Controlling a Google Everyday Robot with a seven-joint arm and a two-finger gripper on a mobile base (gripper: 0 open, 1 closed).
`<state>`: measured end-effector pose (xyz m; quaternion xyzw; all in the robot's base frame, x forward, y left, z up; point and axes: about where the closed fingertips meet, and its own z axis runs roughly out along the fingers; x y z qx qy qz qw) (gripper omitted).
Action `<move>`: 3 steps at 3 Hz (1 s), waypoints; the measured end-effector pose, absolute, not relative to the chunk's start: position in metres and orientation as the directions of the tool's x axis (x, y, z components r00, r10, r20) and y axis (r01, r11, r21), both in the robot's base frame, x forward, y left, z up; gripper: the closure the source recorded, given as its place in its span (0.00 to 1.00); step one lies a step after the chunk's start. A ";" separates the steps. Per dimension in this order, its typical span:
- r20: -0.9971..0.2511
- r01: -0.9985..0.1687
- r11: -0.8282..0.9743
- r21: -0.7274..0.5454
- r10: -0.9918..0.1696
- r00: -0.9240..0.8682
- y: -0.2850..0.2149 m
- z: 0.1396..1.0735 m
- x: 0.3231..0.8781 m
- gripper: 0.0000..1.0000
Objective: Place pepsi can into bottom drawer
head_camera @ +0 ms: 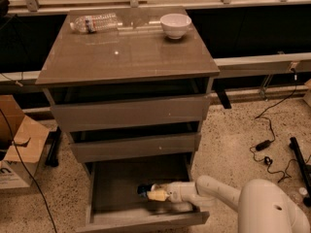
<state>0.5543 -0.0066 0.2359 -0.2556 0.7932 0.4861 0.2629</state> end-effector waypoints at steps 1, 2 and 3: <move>-0.632 -0.620 0.451 0.642 -0.146 -0.761 -0.011 0.199 0.553 0.73; -0.601 -0.603 0.499 0.622 -0.189 -0.776 -0.008 0.183 0.550 0.50; -0.601 -0.602 0.503 0.620 -0.189 -0.777 -0.008 0.182 0.551 0.27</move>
Offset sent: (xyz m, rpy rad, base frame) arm -0.0063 -0.0034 -0.0694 -0.2101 0.0830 -0.0550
